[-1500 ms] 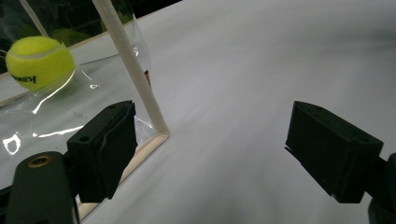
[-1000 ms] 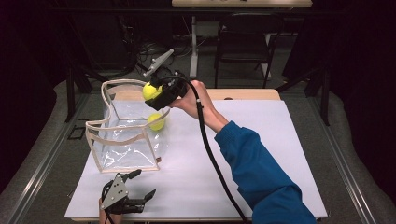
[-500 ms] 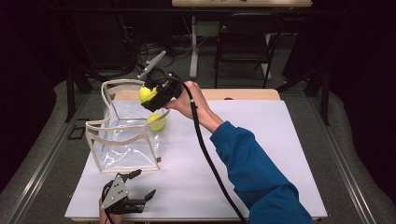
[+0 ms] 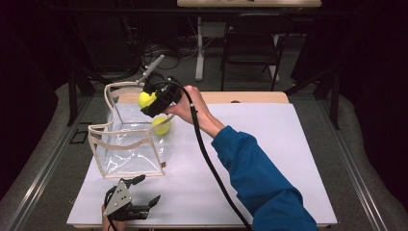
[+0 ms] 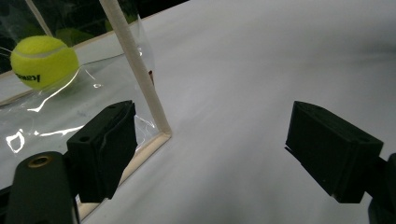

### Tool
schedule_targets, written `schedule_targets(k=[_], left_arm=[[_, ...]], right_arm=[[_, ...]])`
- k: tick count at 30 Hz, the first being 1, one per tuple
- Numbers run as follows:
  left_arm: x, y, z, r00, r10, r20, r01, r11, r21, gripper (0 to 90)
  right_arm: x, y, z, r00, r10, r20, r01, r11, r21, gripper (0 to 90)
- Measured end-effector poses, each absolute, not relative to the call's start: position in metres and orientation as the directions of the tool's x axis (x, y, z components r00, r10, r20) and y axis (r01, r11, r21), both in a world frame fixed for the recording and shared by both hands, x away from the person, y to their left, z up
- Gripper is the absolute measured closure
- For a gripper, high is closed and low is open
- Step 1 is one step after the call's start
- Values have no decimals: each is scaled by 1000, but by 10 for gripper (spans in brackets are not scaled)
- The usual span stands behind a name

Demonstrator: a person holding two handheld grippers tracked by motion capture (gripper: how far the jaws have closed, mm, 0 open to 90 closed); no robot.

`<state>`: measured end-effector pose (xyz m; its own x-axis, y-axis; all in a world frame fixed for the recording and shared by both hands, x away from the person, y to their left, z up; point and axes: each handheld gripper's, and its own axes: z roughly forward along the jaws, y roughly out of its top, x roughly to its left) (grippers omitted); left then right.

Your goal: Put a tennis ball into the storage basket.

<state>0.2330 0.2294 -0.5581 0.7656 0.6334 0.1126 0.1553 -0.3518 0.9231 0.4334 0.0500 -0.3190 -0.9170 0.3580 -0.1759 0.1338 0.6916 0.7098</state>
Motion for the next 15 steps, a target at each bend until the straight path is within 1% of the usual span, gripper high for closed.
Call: schedule_targets(k=[15], left_arm=[[233,229,-558,766,633,113,154,-352,923,159]], right_arm=[[431,57,-323,-923,347,-168,135,699,702,263]])
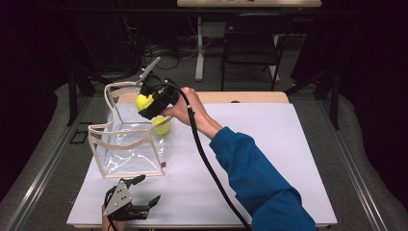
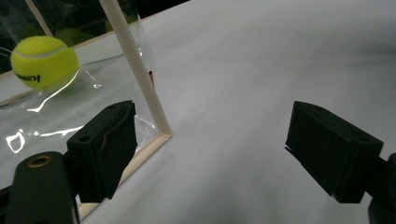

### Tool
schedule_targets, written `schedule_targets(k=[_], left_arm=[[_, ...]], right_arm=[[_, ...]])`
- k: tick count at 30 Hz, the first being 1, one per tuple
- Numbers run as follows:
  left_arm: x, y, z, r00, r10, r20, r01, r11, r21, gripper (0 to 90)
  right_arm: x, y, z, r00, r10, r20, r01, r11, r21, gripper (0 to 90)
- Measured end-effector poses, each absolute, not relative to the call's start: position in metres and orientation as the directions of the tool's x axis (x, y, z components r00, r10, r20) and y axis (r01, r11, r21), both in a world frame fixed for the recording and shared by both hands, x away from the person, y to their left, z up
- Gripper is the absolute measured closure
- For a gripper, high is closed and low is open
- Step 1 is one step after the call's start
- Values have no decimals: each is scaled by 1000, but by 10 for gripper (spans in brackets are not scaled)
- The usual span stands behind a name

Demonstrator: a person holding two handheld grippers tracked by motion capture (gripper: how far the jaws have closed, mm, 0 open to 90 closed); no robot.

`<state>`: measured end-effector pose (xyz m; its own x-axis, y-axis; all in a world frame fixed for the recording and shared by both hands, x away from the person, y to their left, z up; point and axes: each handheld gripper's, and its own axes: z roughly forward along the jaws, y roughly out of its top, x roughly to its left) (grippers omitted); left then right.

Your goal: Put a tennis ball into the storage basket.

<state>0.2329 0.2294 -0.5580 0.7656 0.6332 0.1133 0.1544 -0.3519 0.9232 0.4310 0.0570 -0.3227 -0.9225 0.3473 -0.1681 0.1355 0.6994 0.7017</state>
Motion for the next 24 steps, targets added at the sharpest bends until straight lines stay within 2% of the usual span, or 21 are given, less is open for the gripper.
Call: schedule_targets(k=[24], left_arm=[[233,229,-558,766,633,114,153,-353,923,159]], right_arm=[[432,68,-337,-932,334,-138,157,719,677,262]])
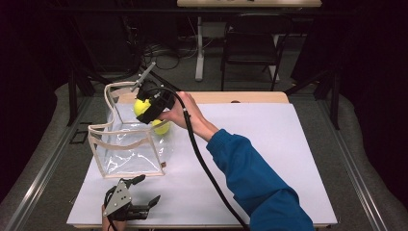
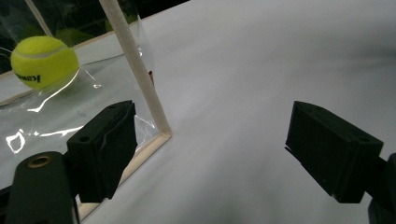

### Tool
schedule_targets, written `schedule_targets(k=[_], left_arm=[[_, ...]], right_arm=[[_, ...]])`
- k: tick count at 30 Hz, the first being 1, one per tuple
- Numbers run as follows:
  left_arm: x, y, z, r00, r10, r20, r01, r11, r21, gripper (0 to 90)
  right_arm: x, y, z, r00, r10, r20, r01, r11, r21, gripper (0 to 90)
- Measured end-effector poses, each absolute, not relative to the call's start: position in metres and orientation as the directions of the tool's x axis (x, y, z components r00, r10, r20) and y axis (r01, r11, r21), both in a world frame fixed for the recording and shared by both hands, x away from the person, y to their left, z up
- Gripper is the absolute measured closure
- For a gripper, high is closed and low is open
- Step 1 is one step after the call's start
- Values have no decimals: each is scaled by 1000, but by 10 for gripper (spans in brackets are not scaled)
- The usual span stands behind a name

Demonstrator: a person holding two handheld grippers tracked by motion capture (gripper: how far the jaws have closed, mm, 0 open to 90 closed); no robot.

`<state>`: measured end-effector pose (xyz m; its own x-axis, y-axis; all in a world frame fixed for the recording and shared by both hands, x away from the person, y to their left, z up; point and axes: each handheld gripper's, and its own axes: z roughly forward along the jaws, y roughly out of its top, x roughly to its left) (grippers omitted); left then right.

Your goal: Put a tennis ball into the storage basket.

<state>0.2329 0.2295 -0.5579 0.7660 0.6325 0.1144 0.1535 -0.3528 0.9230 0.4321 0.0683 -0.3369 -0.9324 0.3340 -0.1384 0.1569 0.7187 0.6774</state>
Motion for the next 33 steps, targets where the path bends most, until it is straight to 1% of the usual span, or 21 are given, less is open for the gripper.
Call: schedule_targets(k=[33], left_arm=[[233,230,-558,769,629,111,156,-354,922,159]], right_arm=[[438,75,-353,-933,346,-100,205,738,643,259]])
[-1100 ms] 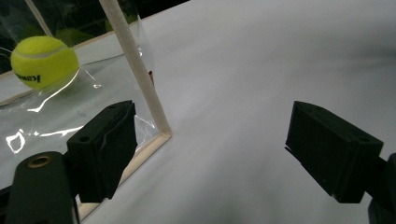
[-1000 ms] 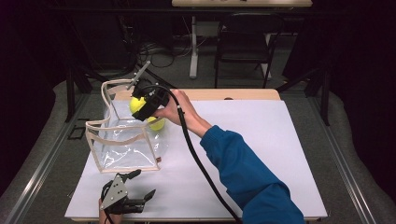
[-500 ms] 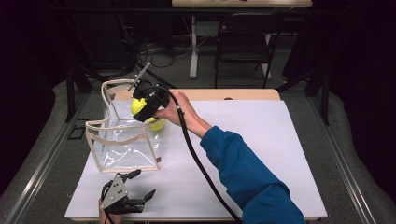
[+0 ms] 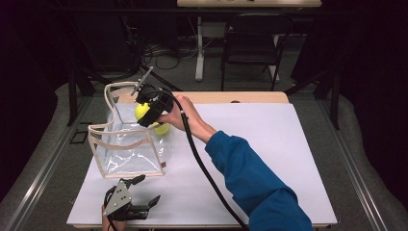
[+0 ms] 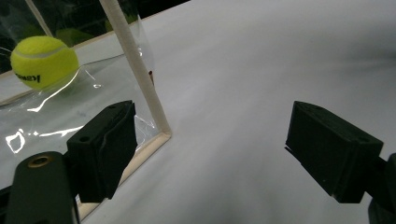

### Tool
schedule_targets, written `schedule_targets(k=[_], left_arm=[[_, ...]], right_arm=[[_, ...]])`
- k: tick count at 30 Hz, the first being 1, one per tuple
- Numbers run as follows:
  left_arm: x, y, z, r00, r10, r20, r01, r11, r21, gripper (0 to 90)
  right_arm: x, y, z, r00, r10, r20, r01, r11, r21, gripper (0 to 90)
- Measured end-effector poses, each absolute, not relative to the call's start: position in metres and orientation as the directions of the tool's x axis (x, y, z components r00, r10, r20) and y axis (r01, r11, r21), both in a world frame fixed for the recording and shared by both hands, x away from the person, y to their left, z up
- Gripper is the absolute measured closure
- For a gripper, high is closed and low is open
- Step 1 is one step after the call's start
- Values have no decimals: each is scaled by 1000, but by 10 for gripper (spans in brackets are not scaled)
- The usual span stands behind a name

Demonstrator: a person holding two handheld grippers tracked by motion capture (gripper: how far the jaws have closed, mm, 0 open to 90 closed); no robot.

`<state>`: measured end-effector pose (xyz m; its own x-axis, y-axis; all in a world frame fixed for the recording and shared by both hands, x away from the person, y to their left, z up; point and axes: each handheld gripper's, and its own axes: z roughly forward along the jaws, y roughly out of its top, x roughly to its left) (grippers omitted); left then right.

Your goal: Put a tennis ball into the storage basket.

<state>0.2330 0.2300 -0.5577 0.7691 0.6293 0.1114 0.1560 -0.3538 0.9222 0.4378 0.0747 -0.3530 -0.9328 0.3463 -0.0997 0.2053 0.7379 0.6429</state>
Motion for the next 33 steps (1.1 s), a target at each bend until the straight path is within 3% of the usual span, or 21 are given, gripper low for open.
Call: schedule_targets(k=[6,10,20,33], left_arm=[[233,230,-558,767,632,112,155,-352,923,159],[233,230,-558,767,632,113,154,-352,923,159],[233,229,-558,767,631,116,152,-355,923,159],[234,227,-558,773,623,120,151,-364,919,159]], right_arm=[[438,73,-357,-932,353,-88,217,735,642,244],[439,68,-353,-925,367,-96,213,710,671,149],[438,43,-341,-923,380,-69,218,660,719,63],[428,-1,-336,-909,406,-89,208,631,747,45]])
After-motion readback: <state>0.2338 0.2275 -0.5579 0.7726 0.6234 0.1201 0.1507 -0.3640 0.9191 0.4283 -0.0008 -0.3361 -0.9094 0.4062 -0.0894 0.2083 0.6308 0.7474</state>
